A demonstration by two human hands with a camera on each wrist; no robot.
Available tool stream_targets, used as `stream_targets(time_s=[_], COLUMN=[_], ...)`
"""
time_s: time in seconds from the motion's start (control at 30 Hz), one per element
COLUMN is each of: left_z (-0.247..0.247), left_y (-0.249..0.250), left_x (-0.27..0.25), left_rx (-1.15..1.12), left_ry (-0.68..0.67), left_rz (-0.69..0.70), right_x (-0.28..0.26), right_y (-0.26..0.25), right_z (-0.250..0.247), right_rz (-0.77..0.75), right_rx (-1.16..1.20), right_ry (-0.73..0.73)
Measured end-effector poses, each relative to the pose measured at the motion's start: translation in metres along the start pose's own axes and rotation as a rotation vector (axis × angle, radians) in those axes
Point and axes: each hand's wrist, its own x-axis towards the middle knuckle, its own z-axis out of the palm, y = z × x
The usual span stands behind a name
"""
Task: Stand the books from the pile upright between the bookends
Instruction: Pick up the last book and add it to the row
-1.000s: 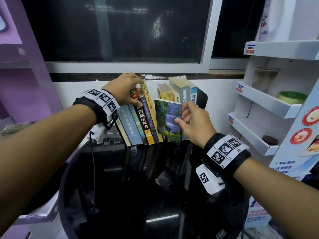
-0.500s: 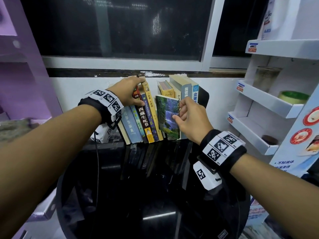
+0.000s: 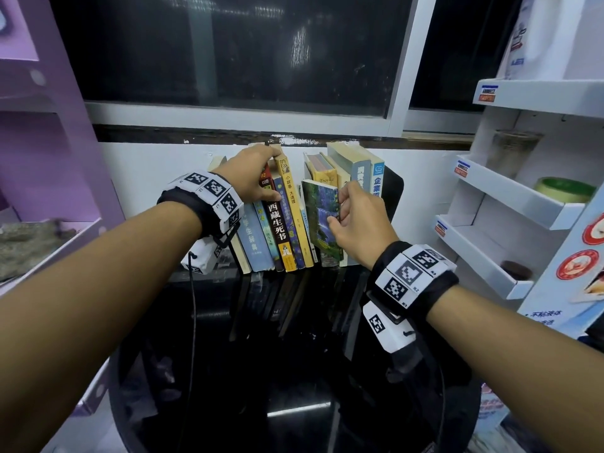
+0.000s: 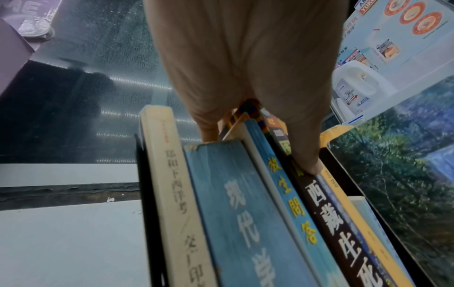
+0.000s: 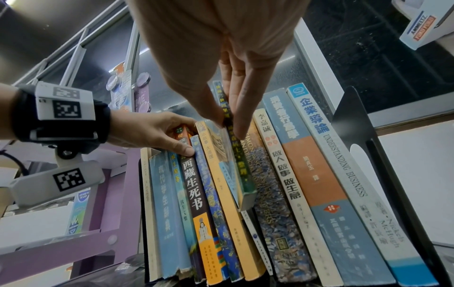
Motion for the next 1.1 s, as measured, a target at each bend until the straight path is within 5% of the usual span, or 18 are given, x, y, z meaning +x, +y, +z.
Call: stream_targets(time_s=[0.4, 1.1], left_z=[0.0, 0.002], left_y=[0.003, -0.001], left_x=[-0.001, -0.001], left_rx=[-0.033, -0.038], left_ry=[0.008, 0.032], left_rz=[-0.013, -0.002], right_x=[0.014, 0.024], right_y=[-0.021, 0.0], right_z=[0.004, 0.043], right_rz=[-0.101, -0.241], right_rx=[-0.084, -0.041], right_ry=[-0.096, -0.027])
